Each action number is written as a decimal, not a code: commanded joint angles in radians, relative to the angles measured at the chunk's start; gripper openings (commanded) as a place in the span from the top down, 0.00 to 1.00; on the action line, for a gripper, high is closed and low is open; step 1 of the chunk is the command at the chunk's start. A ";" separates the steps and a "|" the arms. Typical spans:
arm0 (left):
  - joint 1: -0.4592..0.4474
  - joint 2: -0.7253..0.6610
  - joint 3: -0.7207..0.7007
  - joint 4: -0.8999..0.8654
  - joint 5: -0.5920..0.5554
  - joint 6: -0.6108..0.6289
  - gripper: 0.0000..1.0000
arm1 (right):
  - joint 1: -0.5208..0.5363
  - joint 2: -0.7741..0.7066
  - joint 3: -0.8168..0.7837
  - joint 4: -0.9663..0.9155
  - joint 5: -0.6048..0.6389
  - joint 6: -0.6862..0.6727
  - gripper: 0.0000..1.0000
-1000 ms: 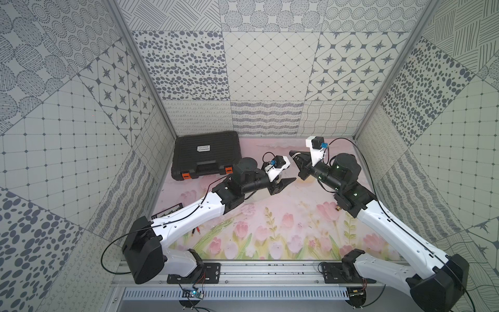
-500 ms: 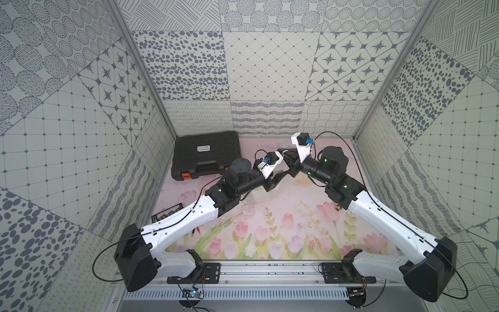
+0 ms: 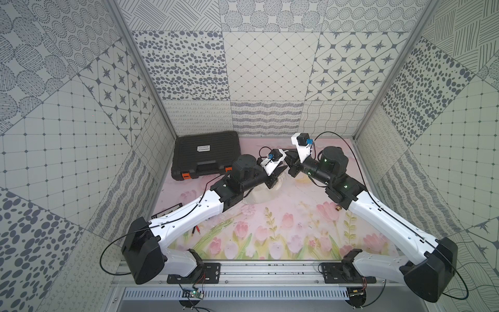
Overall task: Close the soil bag
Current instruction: Frap the soil bag at the center of the board.
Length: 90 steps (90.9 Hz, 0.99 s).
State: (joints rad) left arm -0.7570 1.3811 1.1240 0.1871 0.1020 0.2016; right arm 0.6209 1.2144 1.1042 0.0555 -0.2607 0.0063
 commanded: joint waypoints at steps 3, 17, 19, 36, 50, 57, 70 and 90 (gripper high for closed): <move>0.007 0.018 0.014 -0.006 0.044 -0.028 0.76 | 0.005 -0.016 0.047 0.046 0.001 -0.013 1.00; 0.007 0.032 0.028 0.011 0.053 -0.035 0.76 | 0.005 -0.016 0.043 0.048 0.000 -0.007 1.00; 0.008 0.036 0.030 0.012 0.050 -0.036 0.76 | 0.004 -0.017 0.041 0.050 0.000 -0.006 1.00; 0.020 0.056 0.027 0.040 0.032 -0.054 0.80 | 0.004 -0.018 0.034 0.050 0.003 -0.005 1.00; 0.026 0.049 0.034 0.069 0.042 -0.062 0.87 | 0.005 -0.015 0.029 0.050 0.004 -0.005 1.00; 0.029 0.051 0.055 0.050 0.047 -0.054 0.89 | 0.004 -0.016 0.024 0.051 0.007 -0.003 1.00; 0.031 0.061 0.057 0.012 0.064 -0.045 0.93 | 0.005 -0.025 0.011 0.053 0.028 -0.010 1.00; 0.030 0.102 -0.048 -0.077 -0.018 -0.020 0.97 | -0.009 -0.037 0.056 0.022 0.077 -0.024 1.00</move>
State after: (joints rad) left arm -0.7307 1.4437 1.1355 0.2127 0.1337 0.1593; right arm 0.6201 1.2144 1.1175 0.0189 -0.2241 -0.0006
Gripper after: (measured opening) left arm 0.052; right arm 0.046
